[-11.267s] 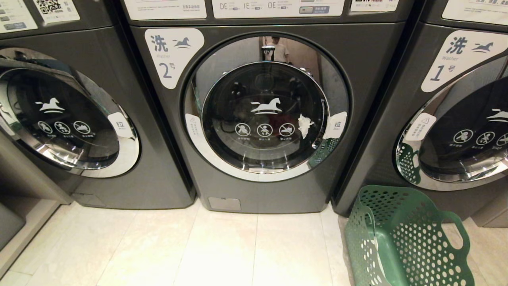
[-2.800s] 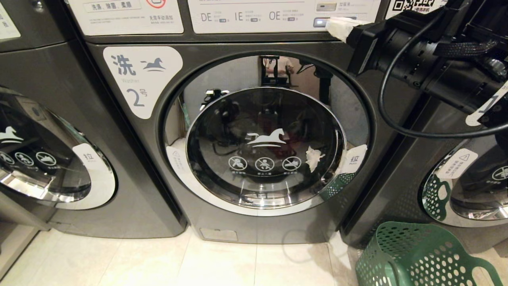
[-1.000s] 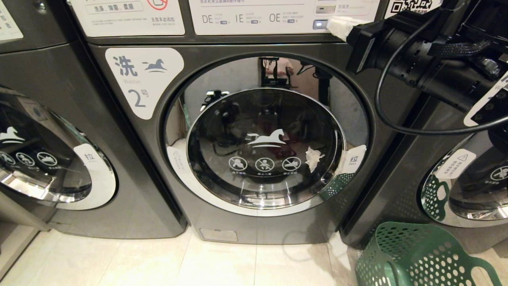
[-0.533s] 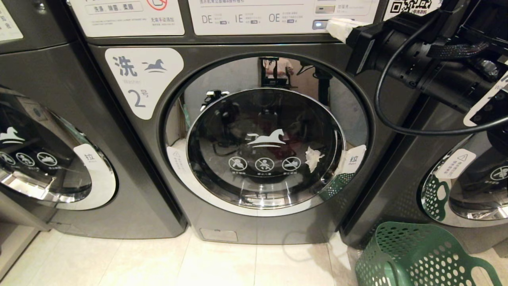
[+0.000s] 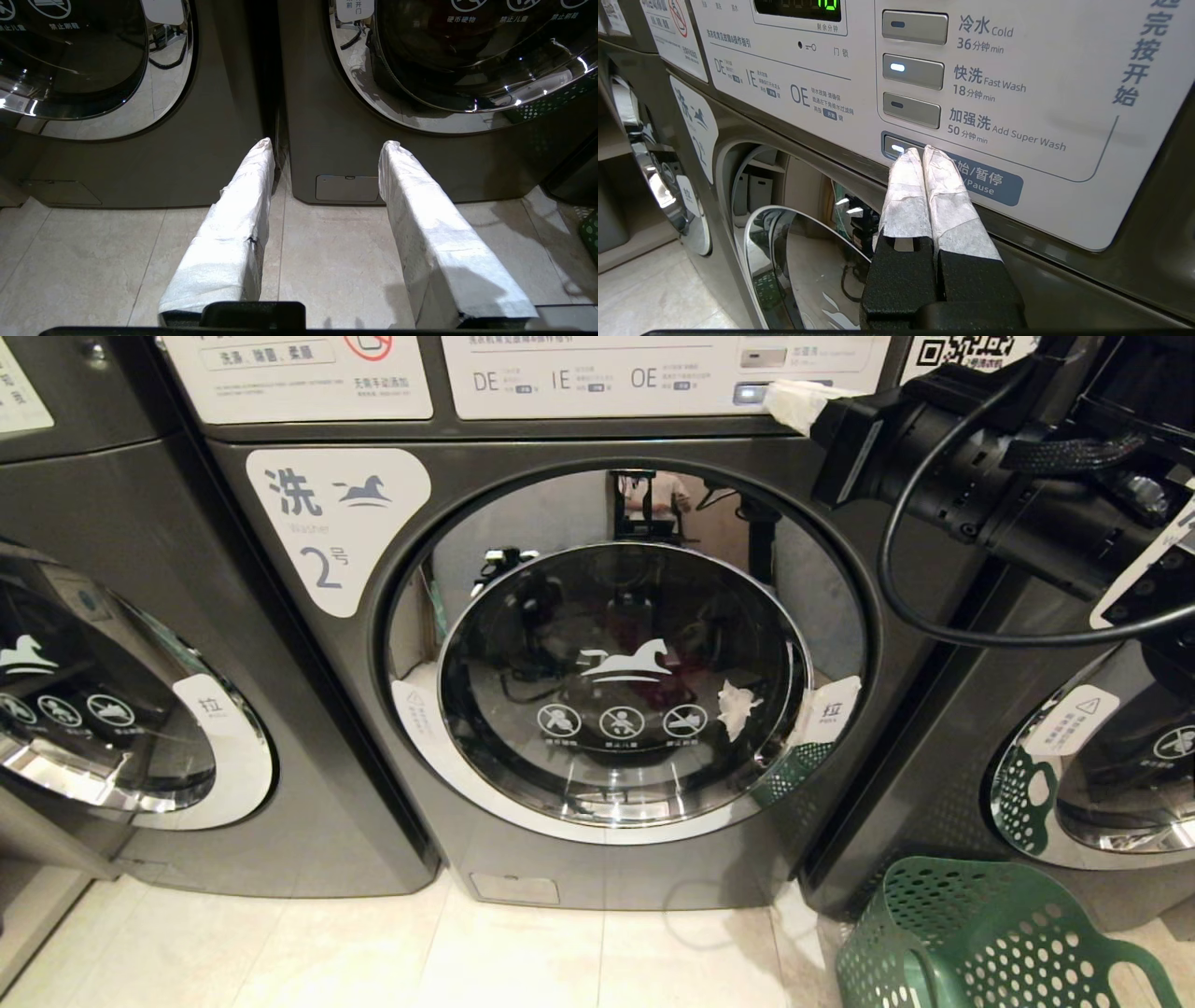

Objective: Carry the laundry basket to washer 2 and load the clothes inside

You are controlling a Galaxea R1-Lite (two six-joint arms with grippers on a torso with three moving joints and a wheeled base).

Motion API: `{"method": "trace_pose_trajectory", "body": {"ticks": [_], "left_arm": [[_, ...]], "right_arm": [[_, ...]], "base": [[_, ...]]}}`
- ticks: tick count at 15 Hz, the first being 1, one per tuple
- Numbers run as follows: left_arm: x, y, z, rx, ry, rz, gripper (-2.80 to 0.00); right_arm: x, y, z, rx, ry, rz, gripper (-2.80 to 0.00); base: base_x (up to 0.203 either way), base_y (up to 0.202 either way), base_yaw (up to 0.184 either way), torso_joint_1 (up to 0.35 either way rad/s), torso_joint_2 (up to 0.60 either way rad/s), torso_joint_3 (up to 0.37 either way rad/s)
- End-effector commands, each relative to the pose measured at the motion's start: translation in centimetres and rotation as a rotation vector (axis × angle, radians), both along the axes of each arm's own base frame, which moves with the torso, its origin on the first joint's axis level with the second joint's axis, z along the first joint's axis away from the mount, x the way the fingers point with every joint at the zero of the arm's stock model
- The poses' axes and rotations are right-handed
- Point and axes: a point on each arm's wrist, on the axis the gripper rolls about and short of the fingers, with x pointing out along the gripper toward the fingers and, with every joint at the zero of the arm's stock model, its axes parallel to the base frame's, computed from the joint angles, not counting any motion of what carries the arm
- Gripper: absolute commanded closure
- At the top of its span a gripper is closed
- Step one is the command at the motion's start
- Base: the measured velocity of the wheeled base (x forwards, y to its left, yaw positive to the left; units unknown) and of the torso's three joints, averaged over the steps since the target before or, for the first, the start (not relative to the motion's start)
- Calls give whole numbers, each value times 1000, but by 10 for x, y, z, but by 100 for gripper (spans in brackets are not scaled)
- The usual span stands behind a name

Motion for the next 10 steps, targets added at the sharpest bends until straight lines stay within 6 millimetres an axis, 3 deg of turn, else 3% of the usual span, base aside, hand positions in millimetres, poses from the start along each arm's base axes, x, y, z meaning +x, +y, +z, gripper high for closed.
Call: {"method": "trace_pose_trajectory", "body": {"ticks": [1,10], "left_arm": [[0,0,-2,0,5,0,0],[0,0,-2,0,5,0,0]], "right_arm": [[2,2,-2,2,5,6,0],[-3,9,1,73,42,8,0]], "base": [[0,0,0,0,0,0],[0,0,0,0,0,0]]}}
